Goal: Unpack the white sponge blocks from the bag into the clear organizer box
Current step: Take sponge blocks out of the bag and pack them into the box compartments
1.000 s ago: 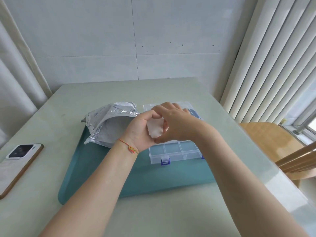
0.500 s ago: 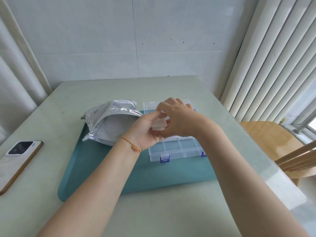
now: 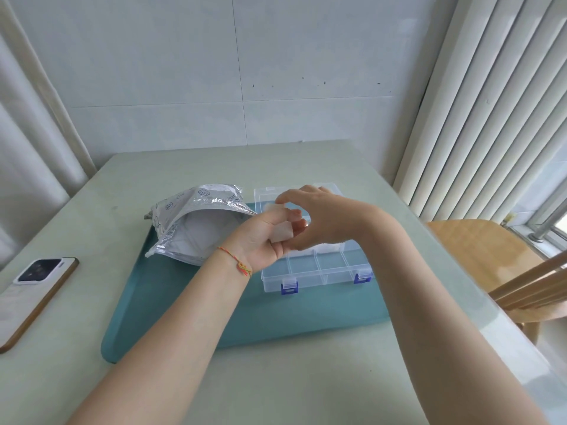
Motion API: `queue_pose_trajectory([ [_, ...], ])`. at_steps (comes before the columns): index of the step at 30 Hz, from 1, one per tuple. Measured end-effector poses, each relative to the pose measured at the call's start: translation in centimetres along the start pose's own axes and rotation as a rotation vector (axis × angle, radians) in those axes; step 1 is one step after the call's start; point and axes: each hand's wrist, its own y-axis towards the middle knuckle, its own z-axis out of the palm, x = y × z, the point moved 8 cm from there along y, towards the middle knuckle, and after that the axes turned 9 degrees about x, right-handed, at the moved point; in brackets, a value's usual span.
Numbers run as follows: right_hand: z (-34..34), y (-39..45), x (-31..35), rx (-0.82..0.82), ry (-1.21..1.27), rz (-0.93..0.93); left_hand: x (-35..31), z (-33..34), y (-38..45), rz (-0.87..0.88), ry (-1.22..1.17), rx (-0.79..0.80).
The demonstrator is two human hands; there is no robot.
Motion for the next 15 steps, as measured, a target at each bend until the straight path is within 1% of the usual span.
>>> queue_pose_trajectory([
  [2, -0.6, -0.3, -0.5, 0.004, 0.066, -0.012, -0.1, 0.1, -0.3, -0.010, 0.068, -0.061],
  [3, -0.9, -0.5, -0.7, -0.005, 0.099, -0.020, -0.1, 0.2, -0.3, -0.020, 0.116, -0.067],
  [5, -1.4, -0.8, -0.8, -0.021, 0.123, -0.033, -0.3, 0.8, -0.2, -0.023, 0.156, -0.031],
  [7, -1.3, -0.7, -0.7, -0.027, 0.078, -0.025, -0.6, 1.5, 0.0, -0.015, 0.129, 0.017],
  [9, -0.8, -0.3, -0.4, -0.041, 0.021, -0.015, -0.9, 1.9, 0.2, -0.007, 0.132, 0.029],
  [15, -1.7, 0.1, 0.5, -0.196, 0.014, -0.061, -1.1, 3.1, 0.4, -0.014, 0.179, 0.060],
])
